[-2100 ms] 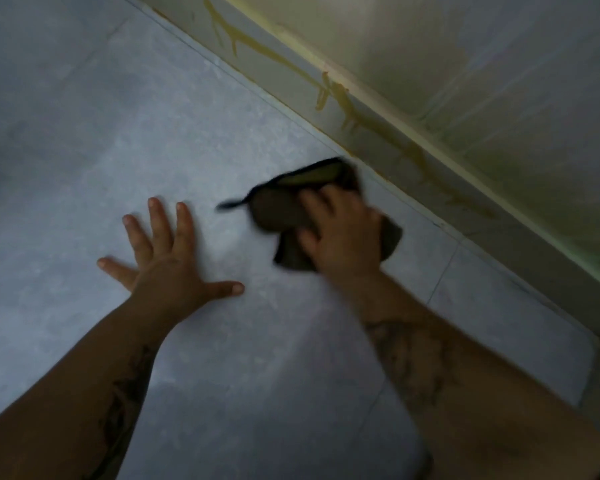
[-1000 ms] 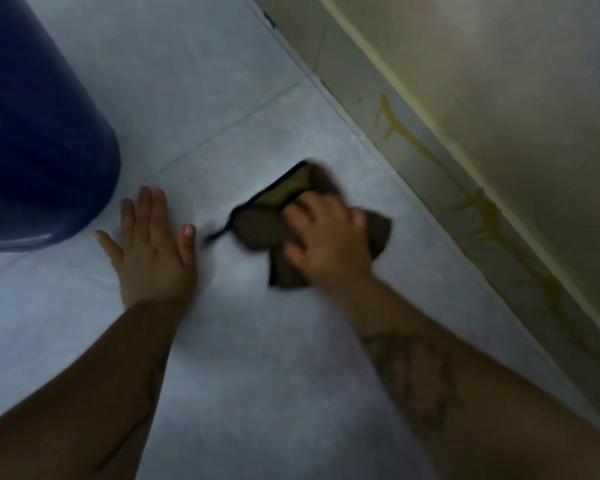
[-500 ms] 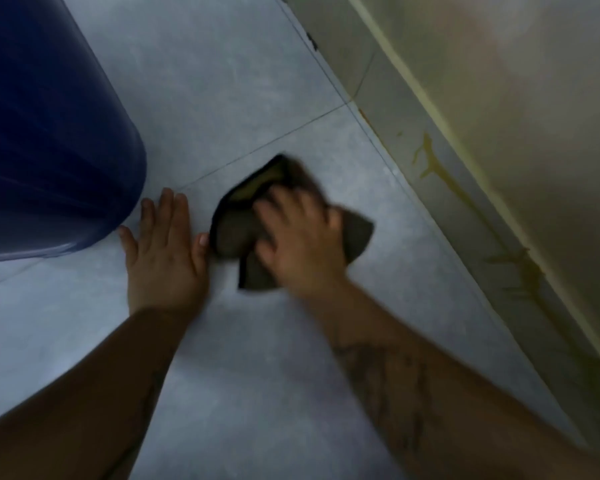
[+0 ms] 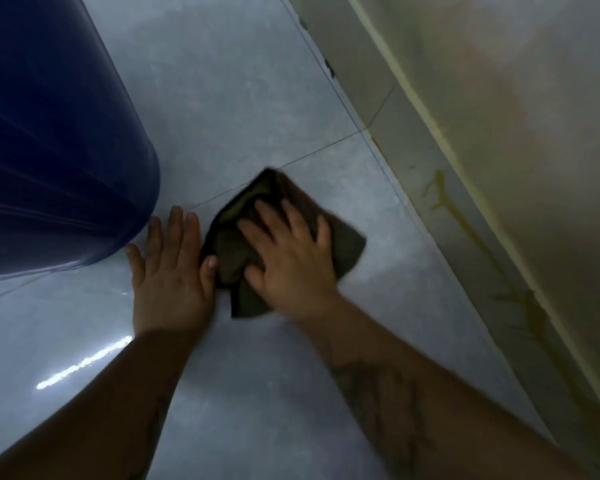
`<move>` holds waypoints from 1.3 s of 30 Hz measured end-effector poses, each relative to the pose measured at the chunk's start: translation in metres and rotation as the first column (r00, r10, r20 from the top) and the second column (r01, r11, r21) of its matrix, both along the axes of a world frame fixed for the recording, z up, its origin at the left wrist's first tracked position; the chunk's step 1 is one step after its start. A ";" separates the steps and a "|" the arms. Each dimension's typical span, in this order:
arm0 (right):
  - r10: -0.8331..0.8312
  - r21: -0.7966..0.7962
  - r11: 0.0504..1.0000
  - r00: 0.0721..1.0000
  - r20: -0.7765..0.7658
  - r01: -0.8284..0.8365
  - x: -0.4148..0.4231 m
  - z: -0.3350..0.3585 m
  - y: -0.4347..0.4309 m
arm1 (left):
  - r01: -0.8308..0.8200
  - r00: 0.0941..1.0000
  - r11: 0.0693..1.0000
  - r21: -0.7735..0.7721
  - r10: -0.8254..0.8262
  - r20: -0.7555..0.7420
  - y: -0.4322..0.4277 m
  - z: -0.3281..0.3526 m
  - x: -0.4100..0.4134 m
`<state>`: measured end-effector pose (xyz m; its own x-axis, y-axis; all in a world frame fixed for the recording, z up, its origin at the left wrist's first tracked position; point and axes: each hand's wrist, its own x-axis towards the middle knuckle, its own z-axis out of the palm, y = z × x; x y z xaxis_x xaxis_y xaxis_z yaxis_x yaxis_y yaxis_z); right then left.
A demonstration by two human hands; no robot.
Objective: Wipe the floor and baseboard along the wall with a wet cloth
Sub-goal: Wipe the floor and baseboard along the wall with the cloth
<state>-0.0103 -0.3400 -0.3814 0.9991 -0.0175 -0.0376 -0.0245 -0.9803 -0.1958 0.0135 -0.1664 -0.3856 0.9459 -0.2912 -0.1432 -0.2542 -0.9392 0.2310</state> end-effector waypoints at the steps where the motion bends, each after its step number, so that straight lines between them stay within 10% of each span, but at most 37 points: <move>1: -0.023 -0.052 0.998 0.999 -0.028 0.022 0.022 -0.002 -0.017 | 0.005 1.000 1.000 -0.001 -0.005 0.001 0.000 0.000 0.000; 7: -0.442 -0.076 0.894 0.897 0.019 0.442 -0.007 0.000 -0.093 | 0.016 1.000 0.999 0.042 -0.015 -0.020 0.000 0.001 0.000; 13: -0.326 0.148 0.936 0.945 0.018 0.320 -0.053 0.049 -0.062 | 0.016 0.999 0.998 0.055 -0.013 -0.050 0.000 0.000 0.001; 17: -0.427 -0.091 0.888 0.883 0.196 0.450 0.016 0.070 -0.105 | 0.027 0.999 0.997 0.070 -0.024 -0.047 0.000 -0.001 0.001; 22: -0.344 0.017 0.937 0.928 -0.142 0.350 0.067 0.018 -0.084 | 0.026 0.998 0.997 0.071 -0.022 -0.052 0.000 -0.002 0.001; 30: 0.194 0.107 0.977 0.976 -0.097 -0.184 -0.106 0.016 -0.040 | 0.018 0.999 0.999 0.028 -0.017 -0.040 0.000 -0.003 -0.001; 36: -0.346 -0.005 0.938 0.934 -0.083 0.347 -0.024 0.015 -0.105 | 0.030 0.999 0.999 0.040 -0.029 -0.021 -0.001 -0.006 0.000; 39: -0.168 0.043 0.984 0.981 -0.094 0.172 -0.003 0.007 -0.071 | 0.026 1.000 0.999 0.025 -0.026 -0.007 0.000 -0.007 -0.002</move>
